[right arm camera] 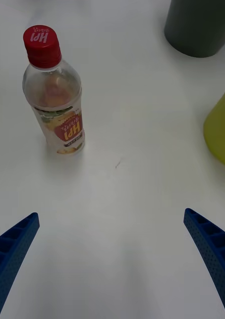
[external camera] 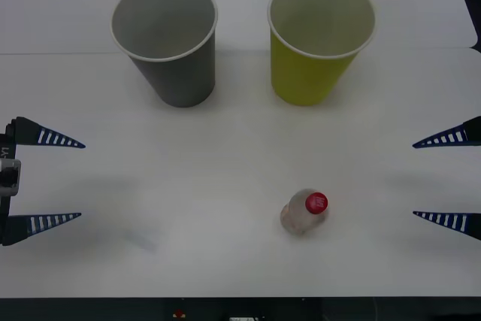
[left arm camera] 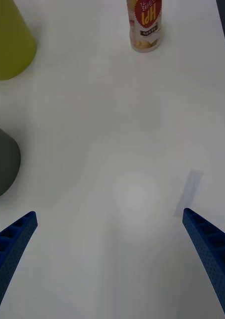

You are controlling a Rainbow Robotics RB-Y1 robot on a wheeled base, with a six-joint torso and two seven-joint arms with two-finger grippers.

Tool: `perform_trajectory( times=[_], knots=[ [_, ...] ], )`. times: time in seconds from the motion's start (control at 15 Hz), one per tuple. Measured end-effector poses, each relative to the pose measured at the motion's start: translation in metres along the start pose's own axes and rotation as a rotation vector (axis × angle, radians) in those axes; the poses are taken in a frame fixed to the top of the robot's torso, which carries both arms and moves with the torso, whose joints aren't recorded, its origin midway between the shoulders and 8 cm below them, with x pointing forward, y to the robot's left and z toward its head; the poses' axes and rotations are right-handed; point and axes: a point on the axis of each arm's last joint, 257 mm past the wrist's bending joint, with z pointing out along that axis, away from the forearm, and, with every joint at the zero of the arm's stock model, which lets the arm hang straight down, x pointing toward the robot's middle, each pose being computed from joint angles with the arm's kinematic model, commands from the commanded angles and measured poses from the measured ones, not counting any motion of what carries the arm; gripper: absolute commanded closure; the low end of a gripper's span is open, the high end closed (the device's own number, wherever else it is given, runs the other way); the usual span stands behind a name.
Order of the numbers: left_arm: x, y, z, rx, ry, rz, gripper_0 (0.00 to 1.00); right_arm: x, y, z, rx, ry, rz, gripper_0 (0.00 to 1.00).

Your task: Put the can into the green bin and the plastic bottle into the gray bin

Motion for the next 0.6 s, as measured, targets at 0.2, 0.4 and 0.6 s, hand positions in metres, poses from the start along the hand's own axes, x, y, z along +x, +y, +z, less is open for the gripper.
perform_trajectory(
  times=[0.2,0.4,0.6],
  knots=[
    [0.000,0.000,0.000,0.000,0.000,0.000,0.00,0.000,-0.001,-0.001,0.000,-0.003,0.000,0.00],
    [0.000,0.000,0.000,0.000,0.000,0.000,0.00,0.007,0.000,0.003,-0.009,-0.002,0.005,0.00],
    [0.000,0.000,0.000,0.000,0.000,0.000,0.00,0.008,0.007,0.013,-0.038,-0.037,0.022,0.00]
  ],
)
